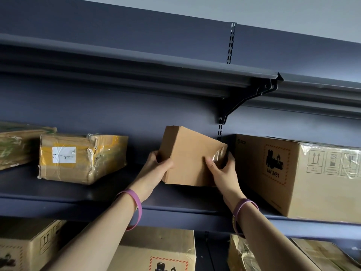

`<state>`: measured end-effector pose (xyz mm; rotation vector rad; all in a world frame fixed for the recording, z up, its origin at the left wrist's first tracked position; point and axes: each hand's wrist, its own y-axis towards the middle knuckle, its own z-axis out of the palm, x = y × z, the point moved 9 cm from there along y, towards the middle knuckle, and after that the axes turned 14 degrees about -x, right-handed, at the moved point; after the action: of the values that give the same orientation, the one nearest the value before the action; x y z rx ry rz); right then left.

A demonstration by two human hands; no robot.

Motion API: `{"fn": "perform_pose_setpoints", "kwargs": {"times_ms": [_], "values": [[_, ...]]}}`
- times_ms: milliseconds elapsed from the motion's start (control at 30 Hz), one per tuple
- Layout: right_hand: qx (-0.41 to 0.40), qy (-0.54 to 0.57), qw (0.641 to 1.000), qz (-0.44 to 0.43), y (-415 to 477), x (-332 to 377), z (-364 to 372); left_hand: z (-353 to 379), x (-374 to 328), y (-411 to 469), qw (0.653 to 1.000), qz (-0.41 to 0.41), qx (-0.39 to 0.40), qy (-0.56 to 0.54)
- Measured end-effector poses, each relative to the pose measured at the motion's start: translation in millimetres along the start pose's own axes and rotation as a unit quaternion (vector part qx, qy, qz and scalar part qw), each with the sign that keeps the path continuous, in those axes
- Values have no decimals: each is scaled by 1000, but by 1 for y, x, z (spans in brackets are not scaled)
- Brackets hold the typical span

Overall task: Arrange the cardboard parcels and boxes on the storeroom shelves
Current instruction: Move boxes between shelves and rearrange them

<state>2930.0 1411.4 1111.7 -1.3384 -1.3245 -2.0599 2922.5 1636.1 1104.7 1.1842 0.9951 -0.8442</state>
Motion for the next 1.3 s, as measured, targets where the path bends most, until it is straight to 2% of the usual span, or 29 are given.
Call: {"fn": "perform_pose_setpoints", "kwargs": {"times_ms": [67,167,267,367,467,600,733,933,1167,1300], "values": [[-8,10,1000,7,2,-3,-1,1,1,0,1000,-1,9,-9],[-30,-1,999,-42,1,7,-6,-4,-5,2,1000,17,-10,-9],[-45,2,996,-75,-1,15,-11,-12,-5,8,995,44,-67,58],[-44,12,995,-91,-2,19,-12,-21,-7,12,974,96,-132,159],[-13,39,995,-95,-7,24,-6,-24,-10,14,963,123,-149,186],[34,84,994,-63,-14,26,4,-20,-7,8,982,82,-105,130],[12,88,995,-45,-9,22,-1,-11,-7,-1,995,47,-59,67],[12,61,996,-59,-3,13,2,-12,-8,-5,997,6,-82,-12],[33,42,994,-96,-5,16,5,-23,-9,4,986,14,-139,-86],[66,37,992,-104,-8,18,11,-30,-1,8,985,5,-159,-64]]}}
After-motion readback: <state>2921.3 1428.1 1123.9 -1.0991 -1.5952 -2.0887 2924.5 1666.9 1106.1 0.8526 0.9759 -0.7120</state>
